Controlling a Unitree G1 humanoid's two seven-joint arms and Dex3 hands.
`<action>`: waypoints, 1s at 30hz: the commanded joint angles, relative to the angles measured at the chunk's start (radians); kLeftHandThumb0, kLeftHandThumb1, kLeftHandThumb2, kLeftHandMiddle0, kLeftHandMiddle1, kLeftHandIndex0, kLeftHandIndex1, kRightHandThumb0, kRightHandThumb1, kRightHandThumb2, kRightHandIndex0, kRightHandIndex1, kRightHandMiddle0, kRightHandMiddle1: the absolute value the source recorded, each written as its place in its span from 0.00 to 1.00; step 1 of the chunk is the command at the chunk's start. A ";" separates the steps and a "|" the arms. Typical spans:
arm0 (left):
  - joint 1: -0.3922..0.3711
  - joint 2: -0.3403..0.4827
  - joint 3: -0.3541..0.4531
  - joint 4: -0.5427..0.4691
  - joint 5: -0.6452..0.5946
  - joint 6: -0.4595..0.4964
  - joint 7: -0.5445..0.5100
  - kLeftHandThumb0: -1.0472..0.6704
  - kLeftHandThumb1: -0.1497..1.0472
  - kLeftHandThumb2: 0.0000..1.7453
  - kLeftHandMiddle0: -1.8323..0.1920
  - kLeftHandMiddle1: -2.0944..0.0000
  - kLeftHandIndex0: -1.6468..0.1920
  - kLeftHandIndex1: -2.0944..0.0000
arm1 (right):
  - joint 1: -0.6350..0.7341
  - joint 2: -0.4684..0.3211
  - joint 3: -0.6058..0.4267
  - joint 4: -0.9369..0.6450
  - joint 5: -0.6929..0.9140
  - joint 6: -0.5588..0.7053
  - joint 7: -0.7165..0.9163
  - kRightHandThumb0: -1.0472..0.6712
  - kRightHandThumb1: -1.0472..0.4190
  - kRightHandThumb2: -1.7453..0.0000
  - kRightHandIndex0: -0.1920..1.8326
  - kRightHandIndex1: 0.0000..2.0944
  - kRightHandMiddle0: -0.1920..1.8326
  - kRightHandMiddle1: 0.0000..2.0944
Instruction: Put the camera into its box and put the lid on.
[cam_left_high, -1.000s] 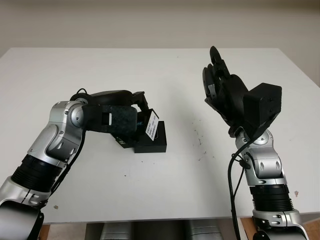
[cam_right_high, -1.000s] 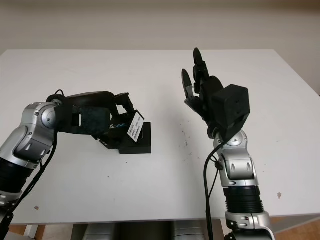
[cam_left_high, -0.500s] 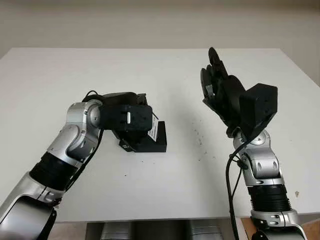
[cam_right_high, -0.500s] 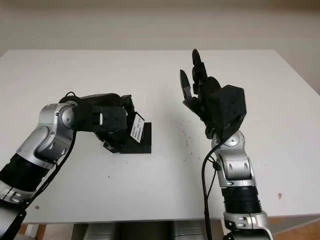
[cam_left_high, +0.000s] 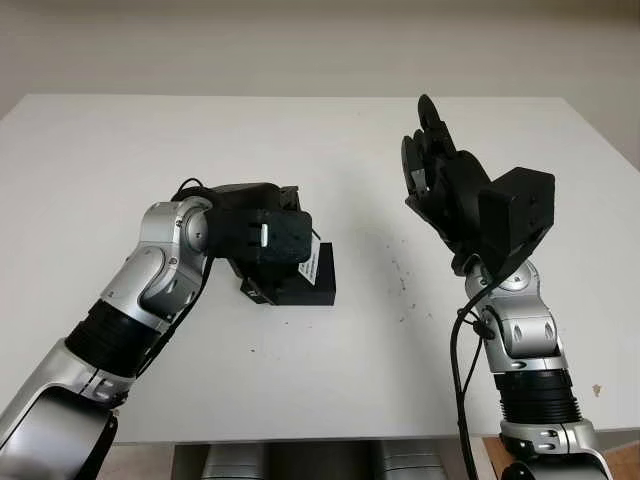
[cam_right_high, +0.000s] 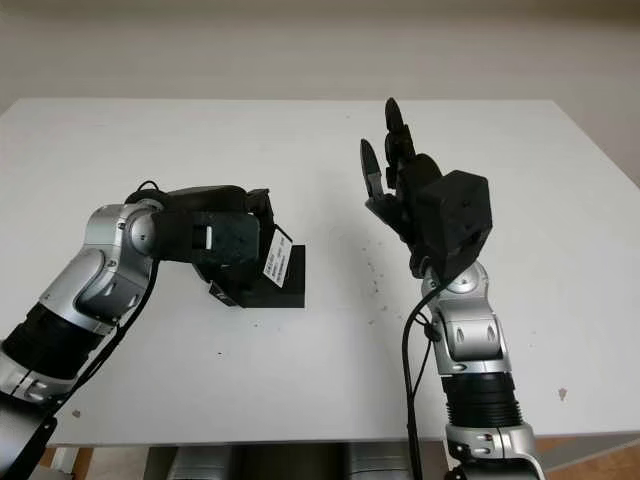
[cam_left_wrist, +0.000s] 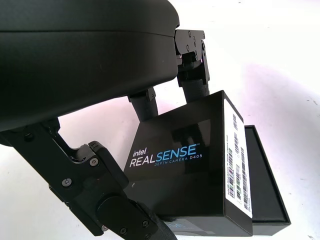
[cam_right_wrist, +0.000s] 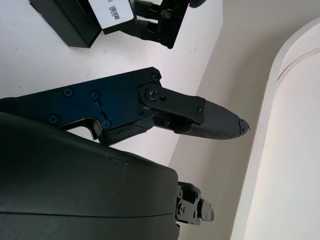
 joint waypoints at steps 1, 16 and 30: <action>-0.030 -0.014 -0.013 -0.017 -0.014 -0.019 -0.016 0.49 1.00 0.22 0.70 0.01 0.68 0.00 | 0.004 0.010 0.002 0.002 0.001 -0.018 -0.003 0.17 0.00 0.63 0.03 0.03 0.03 0.03; -0.088 0.006 -0.006 -0.028 -0.030 0.019 -0.118 0.48 1.00 0.22 0.71 0.07 0.69 0.00 | 0.000 0.031 0.009 0.012 0.002 -0.020 -0.003 0.19 0.00 0.63 0.03 0.03 0.02 0.02; -0.103 -0.038 -0.060 0.005 -0.003 0.152 -0.164 0.49 1.00 0.20 0.72 0.06 0.71 0.02 | 0.011 0.044 0.007 -0.002 0.019 -0.017 0.008 0.20 0.00 0.62 0.02 0.02 0.01 0.02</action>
